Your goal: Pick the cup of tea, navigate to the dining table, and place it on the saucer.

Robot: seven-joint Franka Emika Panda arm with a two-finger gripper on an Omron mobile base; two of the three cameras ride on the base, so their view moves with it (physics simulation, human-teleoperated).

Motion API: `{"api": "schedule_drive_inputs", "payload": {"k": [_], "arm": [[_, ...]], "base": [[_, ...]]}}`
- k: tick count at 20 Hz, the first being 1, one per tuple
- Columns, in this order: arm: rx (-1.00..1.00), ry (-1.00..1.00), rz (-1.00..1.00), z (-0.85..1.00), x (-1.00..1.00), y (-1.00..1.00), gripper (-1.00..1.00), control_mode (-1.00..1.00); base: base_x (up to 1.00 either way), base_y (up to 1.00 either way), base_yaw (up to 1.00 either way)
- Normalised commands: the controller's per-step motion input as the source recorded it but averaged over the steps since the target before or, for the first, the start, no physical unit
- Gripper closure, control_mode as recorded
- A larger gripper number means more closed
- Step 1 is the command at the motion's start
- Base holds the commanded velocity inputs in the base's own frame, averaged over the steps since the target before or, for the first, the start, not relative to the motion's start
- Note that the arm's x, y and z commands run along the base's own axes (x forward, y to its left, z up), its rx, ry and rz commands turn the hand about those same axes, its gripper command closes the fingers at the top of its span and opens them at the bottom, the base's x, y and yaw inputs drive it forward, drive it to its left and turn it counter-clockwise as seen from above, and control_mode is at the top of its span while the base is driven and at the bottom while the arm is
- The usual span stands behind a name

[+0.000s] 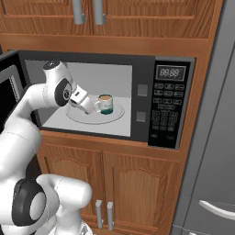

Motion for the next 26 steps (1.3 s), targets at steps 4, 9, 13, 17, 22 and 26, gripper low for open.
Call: {"api": "schedule_drive_inputs", "payload": {"k": [4, 9, 13, 17, 22, 26], "arm": [[0.00, 0.00, 0.00, -0.13, 0.18, -0.38, -1.00, -1.00], [0.00, 0.00, 0.00, -0.05, 0.14, -0.33, -1.00, -1.00], [0.00, 0.01, 0.00, -0.08, 0.13, -0.11, -1.00, -1.00], [0.00, 0.00, 0.00, -0.21, 0.11, 0.00, -1.00, -1.00], [0.00, 0.00, 0.00, -0.24, 0.12, 0.00, -1.00, -1.00], [0.00, 0.00, 0.00, -0.05, 0.07, 0.00, -1.00, -1.00]], "base": [[0.00, 0.00, 0.00], [0.00, 0.00, 0.00], [0.00, 0.00, 0.00], [0.00, 0.00, 0.00], [0.00, 0.00, 0.00], [0.00, 0.00, 0.00]]}}
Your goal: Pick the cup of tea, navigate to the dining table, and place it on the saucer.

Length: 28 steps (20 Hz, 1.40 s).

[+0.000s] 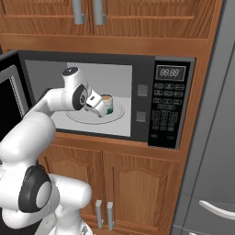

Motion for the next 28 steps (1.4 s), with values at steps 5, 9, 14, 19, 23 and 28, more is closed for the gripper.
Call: {"api": "schedule_drive_inputs", "payload": {"k": [5, 9, 14, 19, 23, 28], "arm": [[0.00, 0.00, 0.00, 0.00, 0.09, 0.00, -1.00, -1.00], [0.00, 0.00, 0.00, 0.04, 0.25, 0.01, -1.00, -1.00], [0.00, 0.00, -0.01, 0.00, 0.31, 0.03, -1.00, -1.00], [0.00, 0.00, -0.02, 0.00, 0.17, 0.01, -1.00, -1.00], [0.00, 0.00, -0.03, -0.01, 0.03, 0.00, -1.00, -1.00], [0.00, 0.00, -0.05, -0.10, 0.03, 0.00, -1.00, -1.00]], "base": [[0.00, 0.00, 0.00], [0.00, 0.00, 0.00], [0.00, 0.00, 0.00], [0.00, 0.00, 0.00], [0.00, 0.00, 0.00], [0.00, 0.00, 0.00]]}}
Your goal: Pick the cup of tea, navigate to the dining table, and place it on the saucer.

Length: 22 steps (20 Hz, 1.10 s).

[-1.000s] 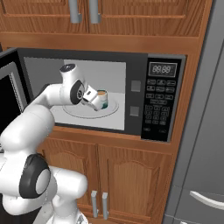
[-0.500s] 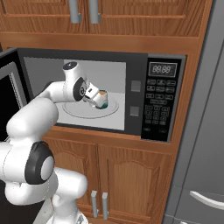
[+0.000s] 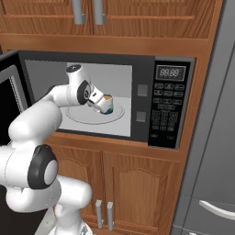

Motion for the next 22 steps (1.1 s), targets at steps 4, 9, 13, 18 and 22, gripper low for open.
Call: {"api": "schedule_drive_inputs", "payload": {"k": [4, 9, 13, 18, 22], "arm": [[0.00, 0.00, -0.05, -0.01, 0.11, 0.00, -1.00, -1.00], [0.00, 0.00, -0.04, 0.00, 0.18, 0.00, -1.00, -1.00], [0.00, 0.00, -0.04, -0.04, 0.13, 0.00, -1.00, -1.00], [0.00, 0.00, -0.01, 0.00, 0.00, 0.00, -1.00, -1.00], [0.00, 0.00, 0.00, 0.00, 0.00, 0.00, -1.00, -1.00]], "base": [[0.00, 0.00, 0.00], [0.00, 0.00, 0.00], [0.00, 0.00, 0.00], [0.00, 0.00, 0.00], [0.00, 0.00, 0.00]]}}
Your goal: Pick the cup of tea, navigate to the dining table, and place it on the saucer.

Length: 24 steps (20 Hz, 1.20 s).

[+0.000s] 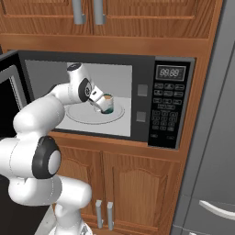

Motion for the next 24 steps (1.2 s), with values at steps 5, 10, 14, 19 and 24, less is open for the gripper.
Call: {"api": "schedule_drive_inputs", "payload": {"k": [5, 10, 14, 19, 24], "arm": [[0.00, 0.00, 0.00, 0.00, 0.00, 0.00, 1.00, -1.00], [0.00, 0.00, -0.01, 0.00, 0.00, 0.00, 1.00, -1.00], [0.00, 0.00, 0.00, 0.00, 0.00, -0.01, 1.00, -1.00], [0.00, 0.00, 0.00, 0.00, 0.00, -0.18, 1.00, -1.00], [0.02, 0.00, 0.02, 0.00, -0.21, -0.25, 1.00, -1.00]], "base": [[0.00, 0.00, 0.00], [0.00, 0.00, 0.00], [0.00, 0.00, 0.00], [0.00, 0.00, 0.00], [0.00, 0.00, 0.00]]}}
